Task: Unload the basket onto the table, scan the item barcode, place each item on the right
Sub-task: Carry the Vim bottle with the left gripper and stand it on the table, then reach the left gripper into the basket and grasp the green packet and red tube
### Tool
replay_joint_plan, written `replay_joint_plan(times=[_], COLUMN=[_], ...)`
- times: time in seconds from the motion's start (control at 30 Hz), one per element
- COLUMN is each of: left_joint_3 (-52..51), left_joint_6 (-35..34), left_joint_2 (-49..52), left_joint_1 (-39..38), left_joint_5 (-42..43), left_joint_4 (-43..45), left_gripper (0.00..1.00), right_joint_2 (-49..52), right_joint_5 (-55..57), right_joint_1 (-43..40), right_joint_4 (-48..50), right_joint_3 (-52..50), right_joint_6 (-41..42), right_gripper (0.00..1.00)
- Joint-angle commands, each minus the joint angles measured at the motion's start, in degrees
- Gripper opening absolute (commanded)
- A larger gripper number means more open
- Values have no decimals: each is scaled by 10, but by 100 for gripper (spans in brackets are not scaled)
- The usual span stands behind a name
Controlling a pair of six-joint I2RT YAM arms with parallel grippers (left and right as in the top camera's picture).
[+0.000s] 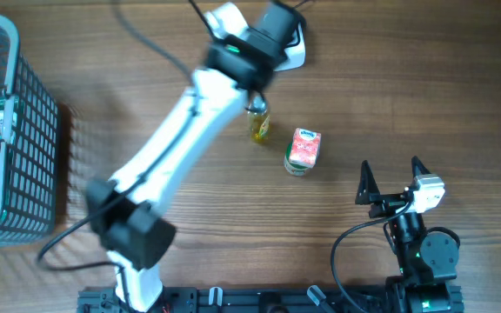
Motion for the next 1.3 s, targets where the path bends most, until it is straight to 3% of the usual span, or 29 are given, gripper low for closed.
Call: replay_joint_plan(times=[0.0,0.13,0.17,0.27,0.33,0.43,0.57,0.7,0.87,1.27], left_joint_3=[58,68,68,68,63,53,19,-30,-100,-104], left_joint_6=[193,381,401,432,434,438,483,498,610,824], left_joint_2=[-86,-166,-179,-196,-192,-168,-116,-75,-7,102], left_joint_1=[100,240,277,424,511,624,730,771,795,818], left_joint_5=[-48,-47,-47,-27,35,128,162,165,209,212], left_joint_4=[-21,-22,-17,-14,-19,-23,-37,-36,22,62], left_gripper=[100,100,100,100,100,100,100,100,100,100], right_joint_2=[0,0,0,0,0,0,0,0,0,0], right_joint_5=[2,2,2,2,2,2,2,2,2,2], right_joint_1=[-2,-2,-2,-2,-2,-2,-2,-2,-2,-2], right_joint_4=[2,2,2,2,2,2,2,2,2,2], right_joint_3=[-1,-1,-1,-1,-1,-1,-1,-1,-1,-1], right_joint_6=[3,3,3,3,3,3,3,3,4,3], right_gripper=[100,100,100,100,100,100,100,100,99,100])
